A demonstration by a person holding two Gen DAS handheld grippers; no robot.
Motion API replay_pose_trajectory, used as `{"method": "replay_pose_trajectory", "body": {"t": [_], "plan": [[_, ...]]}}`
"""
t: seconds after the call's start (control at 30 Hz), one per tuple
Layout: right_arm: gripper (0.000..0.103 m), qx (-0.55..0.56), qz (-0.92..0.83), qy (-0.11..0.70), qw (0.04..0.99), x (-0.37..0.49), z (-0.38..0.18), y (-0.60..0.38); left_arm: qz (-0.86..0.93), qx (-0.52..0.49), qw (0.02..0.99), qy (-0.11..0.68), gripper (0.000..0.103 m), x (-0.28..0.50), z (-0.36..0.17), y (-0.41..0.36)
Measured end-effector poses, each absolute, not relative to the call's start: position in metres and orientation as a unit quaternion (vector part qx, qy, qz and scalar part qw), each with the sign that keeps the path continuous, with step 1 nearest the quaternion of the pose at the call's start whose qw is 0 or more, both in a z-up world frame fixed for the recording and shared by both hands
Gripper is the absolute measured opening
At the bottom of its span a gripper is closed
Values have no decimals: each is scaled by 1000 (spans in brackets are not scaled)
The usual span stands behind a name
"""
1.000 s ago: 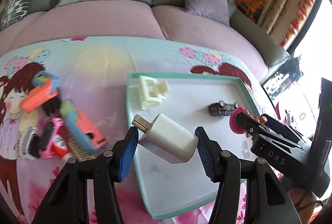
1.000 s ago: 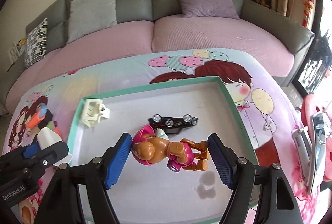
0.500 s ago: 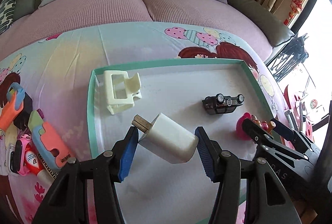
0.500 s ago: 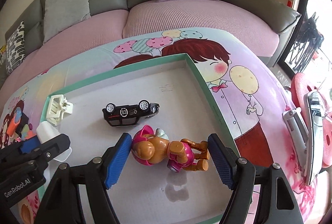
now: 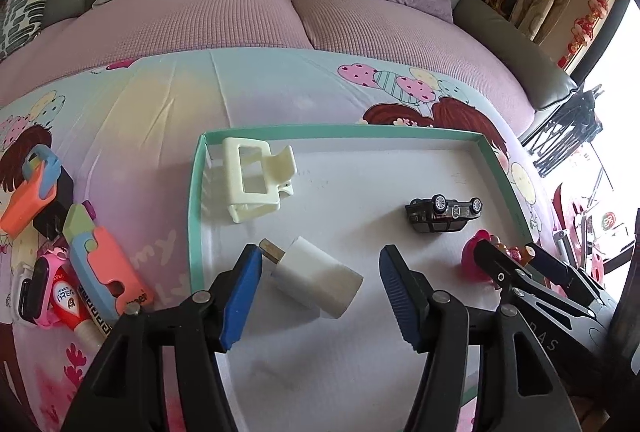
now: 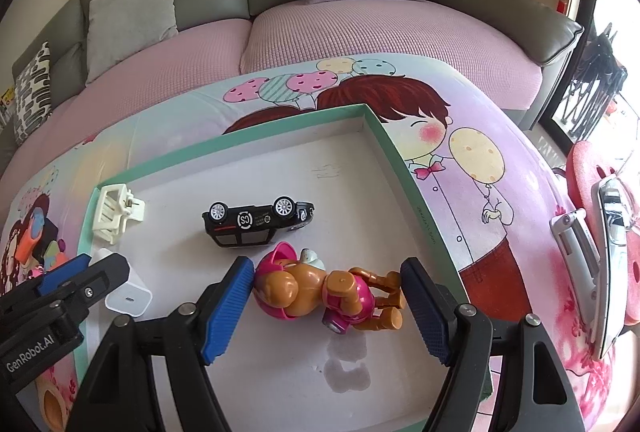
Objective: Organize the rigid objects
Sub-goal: 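Carry the charger and dog figure into the green tray and open both tools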
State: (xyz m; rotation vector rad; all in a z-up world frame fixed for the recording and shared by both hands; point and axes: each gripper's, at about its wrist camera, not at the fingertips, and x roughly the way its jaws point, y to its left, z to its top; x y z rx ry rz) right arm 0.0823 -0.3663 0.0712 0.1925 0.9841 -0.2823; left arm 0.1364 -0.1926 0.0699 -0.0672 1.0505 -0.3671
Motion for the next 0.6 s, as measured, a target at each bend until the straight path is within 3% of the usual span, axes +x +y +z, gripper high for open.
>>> {"method": "replay_pose_trajectory", "body": {"t": [0.33,0.4,0.53,0.6], "plan": [[79,101,-134,468,867,83,70,-368,-150,-52,864,478,69,136,82,-171],[83,106,-135,468,867,82,69,-369,-142,-57,866,476,69,136,83,-165],[102,105,-142,460,870,82,70,-370,-121,-63,870,473,70,138,82,-157],[103,108,-139,453,874,81,72,-369,-114,-65,873,470,70,139,83,-154]]}}
